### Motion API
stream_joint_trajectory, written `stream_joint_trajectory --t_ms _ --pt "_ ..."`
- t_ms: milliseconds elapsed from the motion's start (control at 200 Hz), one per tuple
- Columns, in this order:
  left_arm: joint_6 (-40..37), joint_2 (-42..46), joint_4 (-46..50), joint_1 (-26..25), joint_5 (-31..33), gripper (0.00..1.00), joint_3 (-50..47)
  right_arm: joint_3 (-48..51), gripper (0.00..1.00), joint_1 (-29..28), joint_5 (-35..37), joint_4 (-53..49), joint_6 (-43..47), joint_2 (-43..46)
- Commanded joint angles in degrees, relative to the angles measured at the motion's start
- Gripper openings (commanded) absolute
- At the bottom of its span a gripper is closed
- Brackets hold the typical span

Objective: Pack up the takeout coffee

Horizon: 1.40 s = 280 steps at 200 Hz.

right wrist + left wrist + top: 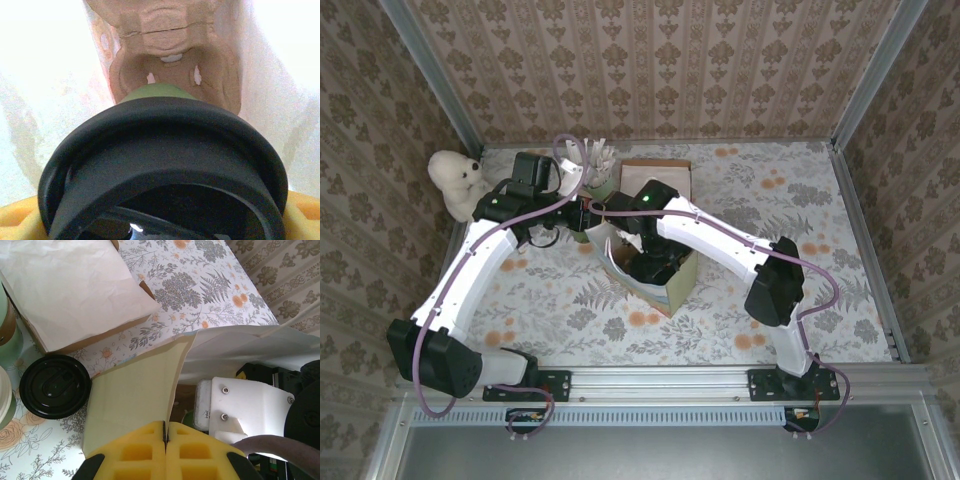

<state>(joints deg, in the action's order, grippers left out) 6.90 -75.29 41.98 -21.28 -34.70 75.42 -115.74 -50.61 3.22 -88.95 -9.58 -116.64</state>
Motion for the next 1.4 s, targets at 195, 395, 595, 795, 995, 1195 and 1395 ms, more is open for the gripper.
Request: stream_joint_trajectory --t_ms 195,395,595,795,995,1195,1395 --pt "-0.4 -0.2 0.1 0.3 -3.3 0.00 1.8 1.7 0.67 0.6 0.8 -0.3 0.6 -1.8" --pt "-0.4 -0.3 0.2 0.3 -2.9 0.00 1.8 2.5 0.67 0.7 0.6 0.6 0.8 -1.8" --pt "-0.3 -0.3 0.3 0.4 -2.7 0.00 1.8 3.0 0.67 0.8 0.7 1.0 0.8 -1.5" --pt "-0.2 -0.3 0.5 0.4 -2.7 0.00 1.8 3.0 0.67 0.9 1.0 0.7 0.6 -1.3" --pt "-0.3 -0.4 0.3 0.4 -2.7 0.00 1.8 2.8 0.66 0.8 1.3 0.5 0.5 -1.1" --pt "-0.3 -0.5 0.4 0.4 -2.5 0.00 1.8 2.6 0.67 0.8 1.6 0.3 0.4 -1.0" --pt "-0.3 -0.4 0.3 0.4 -2.5 0.00 1.8 2.6 0.67 0.8 2.1 0.0 0.3 -0.8"
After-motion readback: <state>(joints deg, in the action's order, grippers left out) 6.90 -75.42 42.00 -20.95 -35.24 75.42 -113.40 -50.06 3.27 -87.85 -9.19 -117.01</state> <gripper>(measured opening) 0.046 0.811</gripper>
